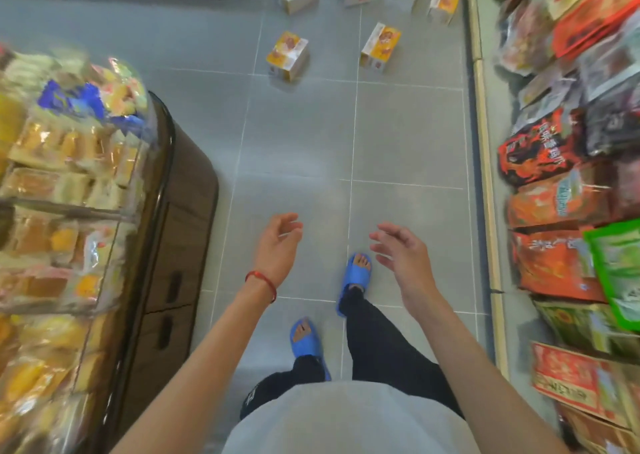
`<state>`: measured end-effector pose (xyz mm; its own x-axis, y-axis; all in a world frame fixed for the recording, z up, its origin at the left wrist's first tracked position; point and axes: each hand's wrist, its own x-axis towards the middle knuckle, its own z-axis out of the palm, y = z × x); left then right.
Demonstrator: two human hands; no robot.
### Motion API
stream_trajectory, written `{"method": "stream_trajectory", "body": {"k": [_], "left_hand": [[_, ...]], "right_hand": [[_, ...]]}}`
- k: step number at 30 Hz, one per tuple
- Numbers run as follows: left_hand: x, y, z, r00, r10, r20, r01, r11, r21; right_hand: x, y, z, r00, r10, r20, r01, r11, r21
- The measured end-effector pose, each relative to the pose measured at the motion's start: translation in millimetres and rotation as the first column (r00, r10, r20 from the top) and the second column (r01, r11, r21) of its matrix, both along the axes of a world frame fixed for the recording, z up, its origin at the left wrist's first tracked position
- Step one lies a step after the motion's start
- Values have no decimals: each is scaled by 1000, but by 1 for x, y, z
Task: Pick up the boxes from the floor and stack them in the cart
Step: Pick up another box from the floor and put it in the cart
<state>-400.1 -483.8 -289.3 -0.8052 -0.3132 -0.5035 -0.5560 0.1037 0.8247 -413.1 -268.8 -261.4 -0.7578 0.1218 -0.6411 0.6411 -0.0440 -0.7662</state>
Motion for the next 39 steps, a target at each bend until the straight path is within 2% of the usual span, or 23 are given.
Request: {"method": "stream_trajectory", "body": {"k": [4, 14, 24, 32, 39], "left_hand": [[-92, -2, -6, 1000, -6, 9, 6, 1000, -11], [-295, -6, 3, 995, 98, 28, -99, 994, 54], [-517, -86, -16, 967, 235, 102, -248, 959, 135], [-684, -152, -8, 949, 281, 141, -297, 949, 109], [-814, -193, -24, 903, 389, 183, -410, 906, 100]], "right_hand": [[-86, 0, -7, 1000, -19, 7, 19, 1000, -5], [-305, -12, -7, 991, 127, 36, -128, 992, 18], [-553, -88, -24, 984, 175, 31, -176, 983, 52], [-736, -157, -37, 971, 225, 76, -231, 971, 66], [-881, -204, -52, 945, 310, 101, -317, 946, 69]]}}
